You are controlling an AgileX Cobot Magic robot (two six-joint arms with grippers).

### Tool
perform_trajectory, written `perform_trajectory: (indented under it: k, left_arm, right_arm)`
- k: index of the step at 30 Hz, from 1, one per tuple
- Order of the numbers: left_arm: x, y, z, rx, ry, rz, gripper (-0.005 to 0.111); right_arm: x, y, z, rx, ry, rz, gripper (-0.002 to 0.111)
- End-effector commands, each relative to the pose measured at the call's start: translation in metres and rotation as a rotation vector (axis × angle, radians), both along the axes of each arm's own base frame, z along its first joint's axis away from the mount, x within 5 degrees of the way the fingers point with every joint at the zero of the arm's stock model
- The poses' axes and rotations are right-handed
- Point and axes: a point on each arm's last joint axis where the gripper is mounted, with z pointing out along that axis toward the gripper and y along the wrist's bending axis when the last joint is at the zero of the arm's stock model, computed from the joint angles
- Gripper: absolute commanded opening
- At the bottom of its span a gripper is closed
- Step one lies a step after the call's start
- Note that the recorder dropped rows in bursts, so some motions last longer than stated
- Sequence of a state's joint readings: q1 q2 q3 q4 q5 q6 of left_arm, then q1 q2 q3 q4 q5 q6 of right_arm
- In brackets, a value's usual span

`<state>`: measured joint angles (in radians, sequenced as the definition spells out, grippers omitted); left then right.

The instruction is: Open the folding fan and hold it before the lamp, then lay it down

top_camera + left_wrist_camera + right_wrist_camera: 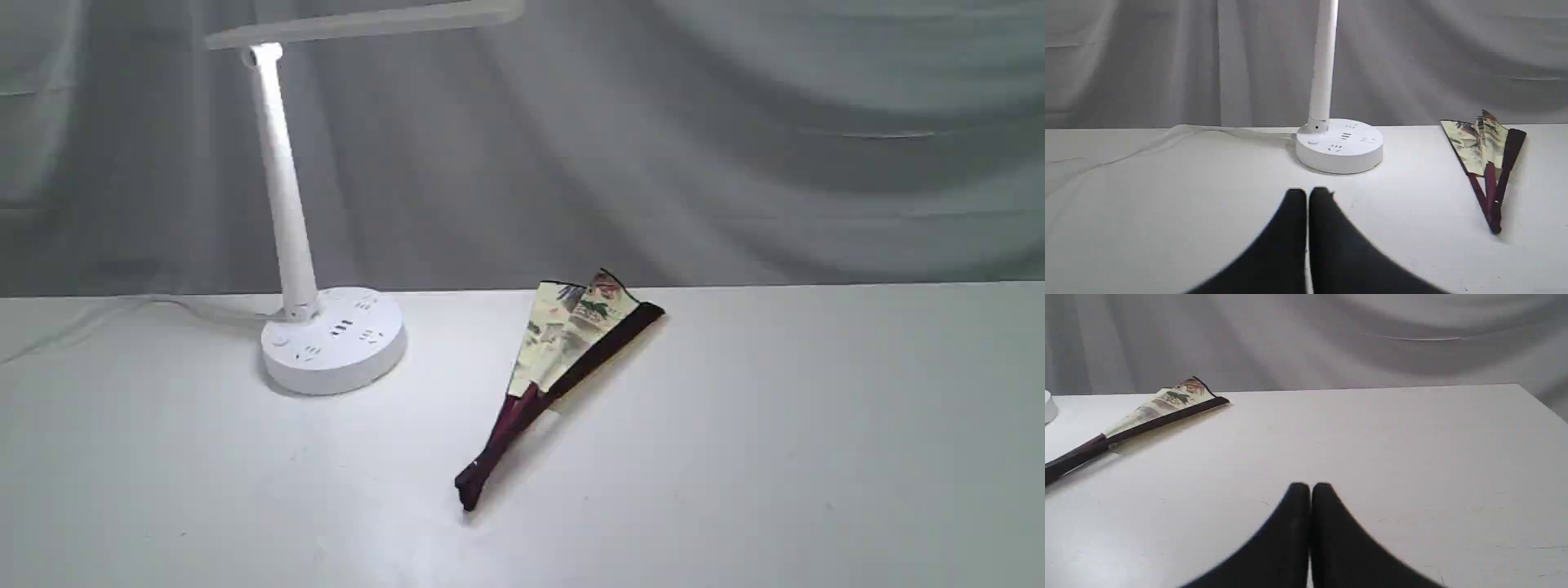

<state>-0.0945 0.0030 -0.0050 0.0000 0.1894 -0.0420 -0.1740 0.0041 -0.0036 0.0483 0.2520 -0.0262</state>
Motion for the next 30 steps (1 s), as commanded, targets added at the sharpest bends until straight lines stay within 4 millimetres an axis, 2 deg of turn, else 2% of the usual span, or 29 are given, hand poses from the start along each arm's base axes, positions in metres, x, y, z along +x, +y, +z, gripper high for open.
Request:
perform_trajectory:
  k: [1,11,14,18,21,25,30]
  left_arm:
    - [0.000,0.000,-0.001,-0.018,0.001,0.002,0.000]
    - [0.000,0.000,0.003,-0.045,-0.045,0.001,0.000]
    - [0.000,0.000,0.010,-0.119,-0.119,0.000,0.000]
    - [0.000,0.001,0.021,-0.190,-0.226,0.006,0.000]
    - [-0.001,0.001,0.022,-0.246,-0.210,0.005,0.000]
    - [-0.006,0.000,0.044,-0.302,-0.223,-0.012,0.000]
    - [-0.017,-0.003,0.074,-0.299,-0.192,-0.049,0.000]
  right_arm:
    - [0.000,0.000,0.000,-0.014,-0.005,0.002,0.000]
    - [0.000,0.000,0.003,-0.022,-0.041,0.001,0.000]
    - [0.001,0.000,0.008,-0.016,-0.102,-0.002,0.000]
    - [0.001,0.000,0.017,0.076,-0.216,-0.008,0.000]
    - [0.000,-0.001,0.023,0.123,-0.286,-0.017,0.000]
    - [0.000,-0.002,0.025,0.133,-0.316,-0.021,0.000]
    - [-0.005,0.001,0.049,0.169,-0.334,-0.001,0.000]
